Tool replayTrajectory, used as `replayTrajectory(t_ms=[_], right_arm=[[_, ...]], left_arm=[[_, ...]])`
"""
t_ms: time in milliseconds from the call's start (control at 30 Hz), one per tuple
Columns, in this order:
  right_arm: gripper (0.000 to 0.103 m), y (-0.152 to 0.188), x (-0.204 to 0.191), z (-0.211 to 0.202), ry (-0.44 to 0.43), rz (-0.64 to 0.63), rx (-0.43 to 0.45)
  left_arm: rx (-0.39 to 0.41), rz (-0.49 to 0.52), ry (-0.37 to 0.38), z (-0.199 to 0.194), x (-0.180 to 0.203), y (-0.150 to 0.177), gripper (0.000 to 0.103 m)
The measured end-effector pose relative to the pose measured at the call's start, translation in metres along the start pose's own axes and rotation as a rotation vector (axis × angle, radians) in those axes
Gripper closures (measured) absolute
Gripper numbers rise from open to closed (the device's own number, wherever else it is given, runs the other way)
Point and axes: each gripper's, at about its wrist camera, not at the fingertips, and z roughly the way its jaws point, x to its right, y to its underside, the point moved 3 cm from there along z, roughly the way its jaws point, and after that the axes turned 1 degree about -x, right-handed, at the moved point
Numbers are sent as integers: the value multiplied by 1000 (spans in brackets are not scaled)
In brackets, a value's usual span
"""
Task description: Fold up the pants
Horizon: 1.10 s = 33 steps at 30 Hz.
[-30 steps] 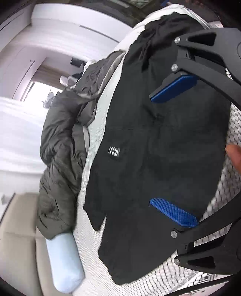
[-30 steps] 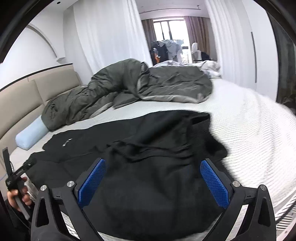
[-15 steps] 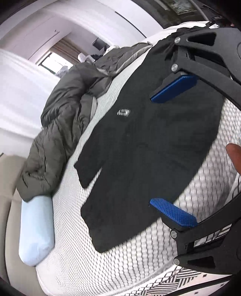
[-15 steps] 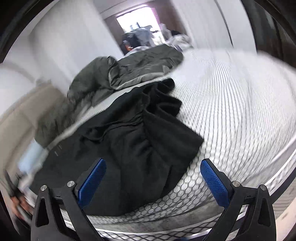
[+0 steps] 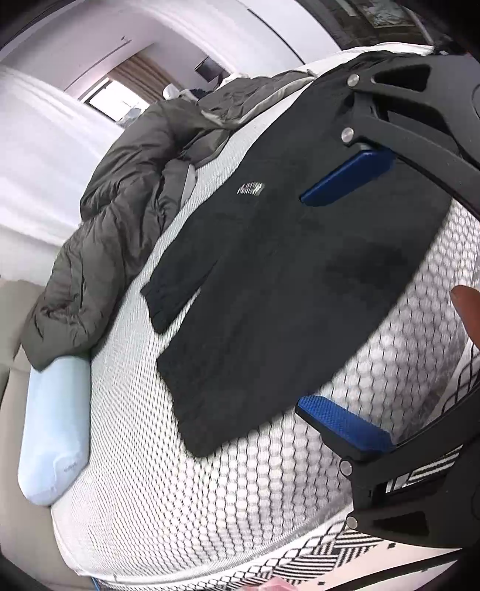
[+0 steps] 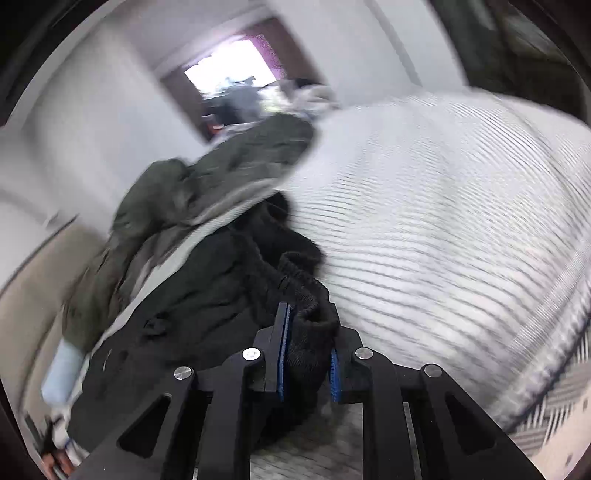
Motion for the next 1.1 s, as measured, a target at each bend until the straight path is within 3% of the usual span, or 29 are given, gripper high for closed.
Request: replayTrajectory(t_ms=[33,100,167,267,333,433,500,600,667,700,733,800,900,1000,1100], right_arm=[[85,5,13,5,26,20,-37],[80,10,21,4,-12,64,-54],[60,13,22,-6,-52,79,-35],[53,20,18,-22,-85,52,-5],[53,26,17,-26,-92,41,-13],[53,36,11,-29,-109,58,-31],[53,43,10,-30,-123,72,-37],[53,48,13,-32,-130,74,-39],[53,48,13,-32,-135,75,-38],[53,48,14,-31,-137,77,-42],[53,47,13,-27,-139,79,-45],[53,44,13,-20,-140,94,-53],[54,36,14,-9,-133,119,-57],[85,32,12,-10,-118,99,-72],[87,38,13,-18,-132,69,-90]], left_arm=[[-4,-12,-8,1,-6,-2,1],[-14,-36,-17,2,-16,-6,1],[-15,-63,-10,0,-27,-10,1],[-15,-107,8,-4,-44,-12,2],[-30,-134,42,1,-52,-15,15],[-50,-126,74,12,-53,-23,26],[-61,-121,96,21,-50,-29,42],[-92,-74,73,38,-39,-36,43],[-115,-81,51,53,-39,-40,54],[-117,-92,44,59,-39,-42,70],[-105,-105,32,65,-42,-45,92],[-81,-129,30,70,-48,-49,100],[-18,-146,53,56,-54,-47,102],[16,-144,43,35,-63,-42,102],[11,-132,22,28,-72,-38,102]])
